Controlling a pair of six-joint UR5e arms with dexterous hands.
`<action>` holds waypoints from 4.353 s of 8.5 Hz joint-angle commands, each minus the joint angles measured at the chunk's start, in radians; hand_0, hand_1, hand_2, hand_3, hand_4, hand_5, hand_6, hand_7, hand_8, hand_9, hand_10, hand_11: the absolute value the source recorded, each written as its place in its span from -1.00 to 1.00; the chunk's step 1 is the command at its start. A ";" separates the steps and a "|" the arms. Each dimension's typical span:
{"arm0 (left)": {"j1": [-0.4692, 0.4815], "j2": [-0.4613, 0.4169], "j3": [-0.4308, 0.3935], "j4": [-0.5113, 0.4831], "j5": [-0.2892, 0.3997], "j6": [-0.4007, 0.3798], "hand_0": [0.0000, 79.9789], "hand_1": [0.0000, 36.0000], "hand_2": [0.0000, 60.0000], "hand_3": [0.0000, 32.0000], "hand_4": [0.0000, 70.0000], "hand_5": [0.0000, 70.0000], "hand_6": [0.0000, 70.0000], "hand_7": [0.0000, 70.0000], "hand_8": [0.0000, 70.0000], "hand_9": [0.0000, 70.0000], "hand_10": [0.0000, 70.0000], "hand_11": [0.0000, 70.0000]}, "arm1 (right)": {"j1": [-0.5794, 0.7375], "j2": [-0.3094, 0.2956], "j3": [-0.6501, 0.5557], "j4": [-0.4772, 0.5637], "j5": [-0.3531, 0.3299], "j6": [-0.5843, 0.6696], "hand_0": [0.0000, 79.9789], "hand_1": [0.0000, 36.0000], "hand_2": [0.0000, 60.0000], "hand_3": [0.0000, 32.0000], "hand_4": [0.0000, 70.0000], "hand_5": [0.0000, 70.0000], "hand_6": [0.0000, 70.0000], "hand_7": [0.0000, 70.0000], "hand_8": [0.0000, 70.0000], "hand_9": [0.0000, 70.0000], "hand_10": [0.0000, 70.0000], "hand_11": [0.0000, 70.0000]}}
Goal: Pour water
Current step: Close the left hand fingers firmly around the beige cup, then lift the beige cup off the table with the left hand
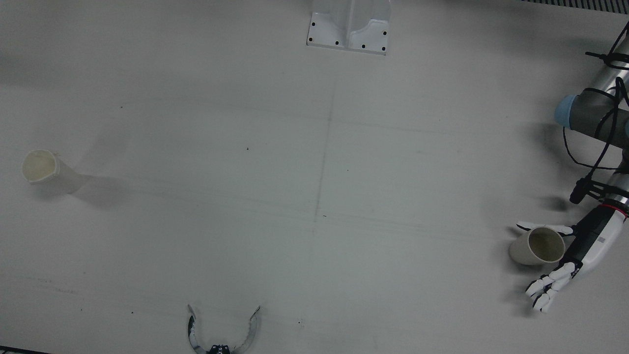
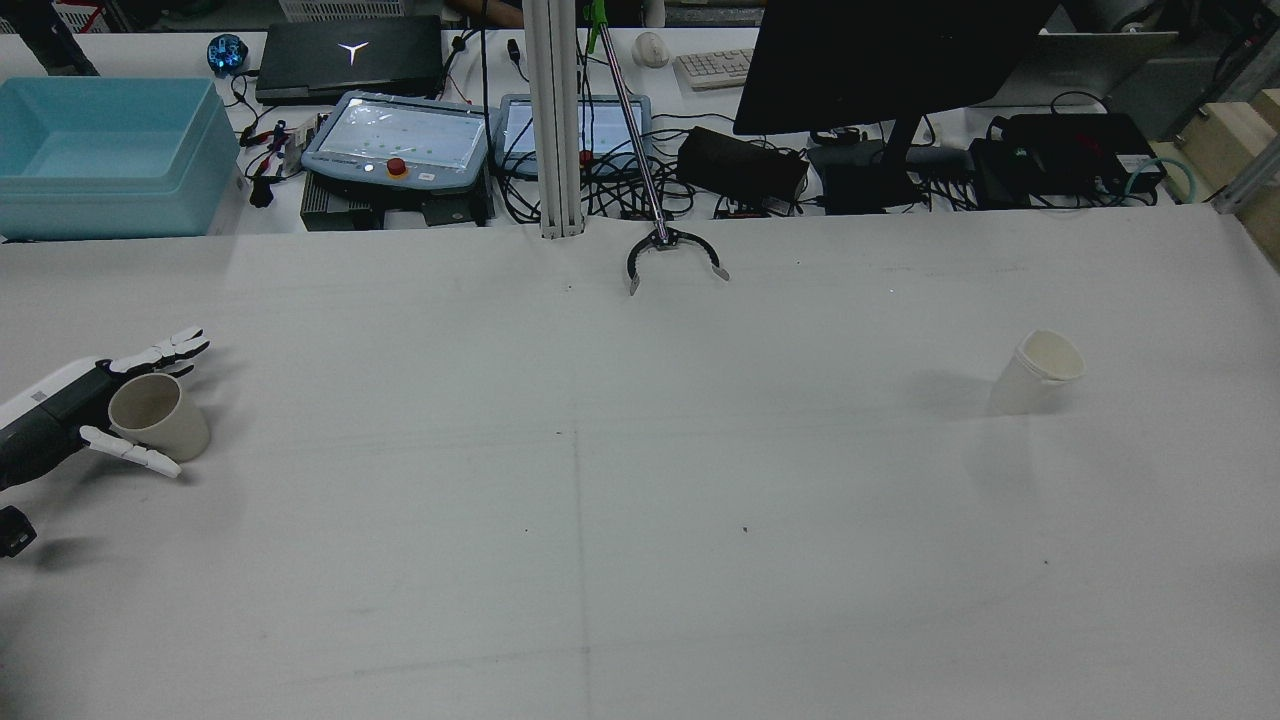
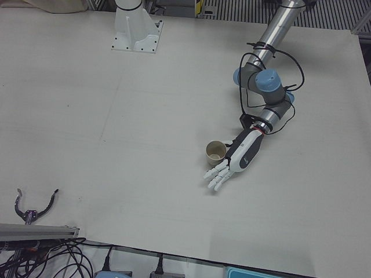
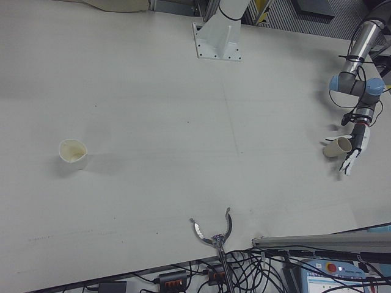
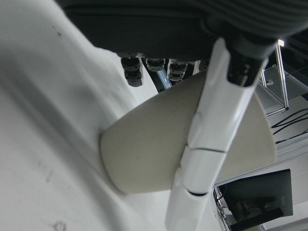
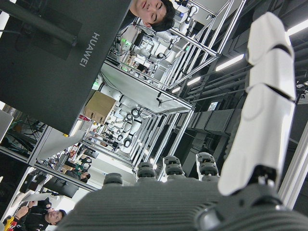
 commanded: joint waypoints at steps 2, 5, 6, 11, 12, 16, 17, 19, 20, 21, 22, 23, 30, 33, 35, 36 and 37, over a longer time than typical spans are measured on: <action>0.054 -0.019 -0.001 0.015 -0.004 -0.005 1.00 1.00 -1.00 -1.00 -0.24 -1.00 -0.86 -0.84 -0.89 -0.98 -0.84 -0.61 | 0.000 0.000 -0.002 0.002 0.000 0.000 0.29 0.11 -0.54 -0.48 -0.98 -0.79 -0.81 -0.79 -0.83 -0.91 -1.00 -1.00; 0.054 -0.020 -0.003 0.034 -0.001 -0.035 1.00 1.00 -1.00 -1.00 -0.24 -1.00 -0.87 -0.85 -0.89 -0.98 -0.84 -0.61 | 0.002 -0.002 -0.005 0.002 0.000 0.002 0.29 0.11 -0.55 -0.48 -0.99 -0.79 -0.82 -0.80 -0.83 -0.91 -1.00 -1.00; 0.054 -0.018 -0.003 0.035 -0.003 -0.035 1.00 1.00 -1.00 -1.00 -0.21 -1.00 -0.86 -0.84 -0.89 -0.98 -0.84 -0.61 | 0.002 0.000 -0.005 0.002 0.000 0.000 0.29 0.11 -0.54 -0.49 -0.99 -0.79 -0.82 -0.79 -0.82 -0.90 -1.00 -1.00; 0.050 -0.015 -0.006 0.046 -0.004 -0.040 1.00 1.00 -1.00 -1.00 -0.12 -1.00 -0.85 -0.82 -0.88 -0.97 -0.82 -0.59 | 0.002 -0.002 -0.006 0.002 0.002 0.000 0.28 0.09 -0.54 -0.46 -0.98 -0.79 -0.81 -0.80 -0.82 -0.89 -1.00 -1.00; 0.049 -0.012 -0.012 0.049 -0.006 -0.040 1.00 1.00 -1.00 -1.00 -0.11 -0.59 -0.84 -0.81 -0.87 -0.97 -0.82 -0.59 | 0.000 -0.002 -0.006 0.002 0.002 0.000 0.29 0.08 -0.55 -0.43 -0.97 -0.79 -0.81 -0.79 -0.82 -0.89 -1.00 -1.00; 0.049 -0.009 -0.030 0.075 -0.014 -0.047 1.00 1.00 -0.26 -1.00 0.22 1.00 -0.83 -0.75 -0.86 -0.99 -0.78 -0.55 | 0.002 -0.002 -0.006 0.002 0.002 0.000 0.28 0.05 -0.55 -0.43 -0.96 -0.80 -0.81 -0.79 -0.81 -0.89 -1.00 -1.00; 0.047 -0.009 -0.032 0.091 -0.017 -0.063 1.00 1.00 0.36 -1.00 0.45 1.00 -0.77 -0.68 -0.84 -0.97 -0.77 -0.54 | 0.000 -0.002 -0.008 0.002 0.002 0.000 0.27 0.04 -0.55 -0.44 -0.96 -0.80 -0.81 -0.79 -0.81 -0.89 -1.00 -1.00; 0.047 -0.007 -0.032 0.104 -0.037 -0.074 1.00 1.00 1.00 -1.00 1.00 1.00 -0.50 -0.26 -0.72 -0.78 -0.70 -0.46 | -0.001 0.000 -0.020 0.005 0.006 0.003 0.27 0.05 -0.55 -0.45 -0.96 -0.80 -0.81 -0.79 -0.81 -0.88 -1.00 -1.00; 0.047 -0.007 -0.033 0.118 -0.037 -0.090 1.00 1.00 1.00 -1.00 1.00 1.00 -0.33 -0.07 -0.63 -0.65 -0.66 -0.40 | -0.001 0.000 -0.020 0.005 0.008 0.003 0.27 0.05 -0.54 -0.46 -0.97 -0.80 -0.81 -0.80 -0.82 -0.89 -1.00 -1.00; 0.043 -0.006 -0.036 0.118 -0.037 -0.109 1.00 1.00 1.00 -1.00 1.00 1.00 -0.07 0.20 -0.49 -0.48 -0.58 -0.30 | -0.003 0.000 -0.020 0.005 0.008 0.003 0.27 0.05 -0.56 -0.45 -0.99 -0.80 -0.82 -0.80 -0.81 -0.88 -1.00 -1.00; 0.044 -0.004 -0.043 0.153 -0.034 -0.185 1.00 1.00 1.00 -1.00 1.00 1.00 0.14 0.48 -0.37 -0.33 -0.51 -0.19 | -0.003 0.000 -0.020 0.005 0.008 0.003 0.27 0.05 -0.56 -0.43 -0.98 -0.80 -0.82 -0.81 -0.82 -0.89 -1.00 -1.00; 0.041 -0.001 -0.058 0.167 -0.031 -0.248 1.00 1.00 1.00 -1.00 1.00 1.00 0.03 0.28 -0.43 -0.43 -0.55 -0.24 | -0.003 0.002 -0.020 0.005 0.008 0.005 0.27 0.05 -0.55 -0.40 -0.98 -0.80 -0.82 -0.79 -0.82 -0.89 -1.00 -1.00; 0.041 0.066 -0.133 0.140 -0.024 -0.402 1.00 1.00 1.00 -1.00 1.00 1.00 -0.53 -0.59 -0.76 -0.94 -0.73 -0.53 | -0.006 0.020 -0.018 0.006 0.008 0.005 0.28 0.07 -0.54 -0.39 -0.97 -0.79 -0.81 -0.79 -0.81 -0.88 -1.00 -1.00; 0.041 0.098 -0.266 0.152 -0.070 -0.403 1.00 1.00 1.00 -1.00 1.00 1.00 -0.53 -0.60 -0.76 -0.93 -0.73 -0.53 | -0.068 0.028 -0.113 0.023 0.055 0.023 0.28 0.12 -0.49 -0.35 -0.99 -0.79 -0.82 -0.79 -0.82 -0.90 -1.00 -1.00; 0.044 0.115 -0.343 0.207 -0.126 -0.403 1.00 1.00 1.00 -1.00 1.00 1.00 -0.54 -0.65 -0.75 -0.92 -0.75 -0.55 | -0.174 0.046 -0.240 0.135 0.089 0.023 0.27 0.10 -0.60 -0.60 -1.00 -0.79 -0.95 -1.00 -0.80 -0.87 -1.00 -1.00; 0.041 0.122 -0.371 0.239 -0.132 -0.387 1.00 1.00 1.00 -1.00 1.00 1.00 -0.54 -0.63 -0.75 -0.91 -0.75 -0.56 | -0.219 0.048 -0.292 0.173 0.112 0.025 0.28 0.10 -0.55 -0.51 -1.00 -0.79 -0.89 -0.92 -0.81 -0.87 -1.00 -1.00; 0.043 0.138 -0.377 0.246 -0.133 -0.364 1.00 1.00 1.00 -1.00 1.00 1.00 -0.55 -0.63 -0.76 -0.92 -0.76 -0.57 | -0.265 0.040 -0.314 0.201 0.112 0.023 0.28 0.10 -0.55 -0.49 -1.00 -0.79 -0.89 -0.90 -0.81 -0.88 -1.00 -1.00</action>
